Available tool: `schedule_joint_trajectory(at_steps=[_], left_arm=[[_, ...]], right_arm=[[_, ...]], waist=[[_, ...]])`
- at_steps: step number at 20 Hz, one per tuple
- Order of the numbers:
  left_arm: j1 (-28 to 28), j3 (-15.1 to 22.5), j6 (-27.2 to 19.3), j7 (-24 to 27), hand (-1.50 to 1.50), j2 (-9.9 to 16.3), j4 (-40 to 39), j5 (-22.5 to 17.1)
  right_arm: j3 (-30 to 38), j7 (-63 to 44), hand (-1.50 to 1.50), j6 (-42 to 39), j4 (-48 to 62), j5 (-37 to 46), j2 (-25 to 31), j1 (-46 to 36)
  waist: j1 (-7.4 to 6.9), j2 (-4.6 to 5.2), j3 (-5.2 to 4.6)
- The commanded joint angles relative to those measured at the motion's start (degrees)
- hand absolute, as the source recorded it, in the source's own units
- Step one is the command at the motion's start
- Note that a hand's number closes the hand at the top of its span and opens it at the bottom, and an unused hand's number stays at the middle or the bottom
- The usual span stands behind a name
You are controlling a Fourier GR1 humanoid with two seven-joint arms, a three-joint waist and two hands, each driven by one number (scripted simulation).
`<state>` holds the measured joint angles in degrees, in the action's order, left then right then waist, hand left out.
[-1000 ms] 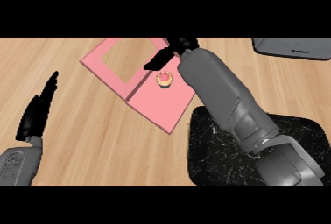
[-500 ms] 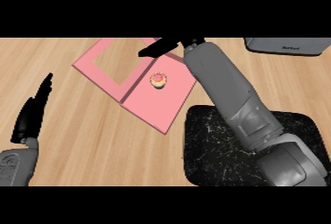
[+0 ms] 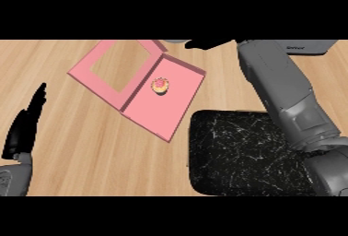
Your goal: Pick the cupcake from the tray and place it in the cardboard box
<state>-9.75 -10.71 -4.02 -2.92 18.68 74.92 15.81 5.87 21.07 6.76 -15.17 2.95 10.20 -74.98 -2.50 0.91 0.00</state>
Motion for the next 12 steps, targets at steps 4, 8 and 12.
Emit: schedule_joint_trajectory(at_steps=[4,8,12], left_arm=[[2.24,0.30,0.09,-1.10,0.00,-0.63,3.67,-0.09],[0.85,0.36,-0.31,-1.74,0.00,-1.12,1.22,0.46],[1.56,-0.33,-0.26,2.67,0.00,-0.49,-0.49,0.42]], right_arm=[[2.03,3.80,-1.50,-9.35,2.46,-0.33,12.99,3.41],[1.75,5.94,-1.50,-16.17,2.59,0.20,17.52,5.59],[-0.35,8.47,-1.50,-20.53,4.44,3.09,20.23,6.60]], waist=[[0.06,0.06,0.06],[0.96,-0.14,0.05],[0.06,0.18,0.06]])
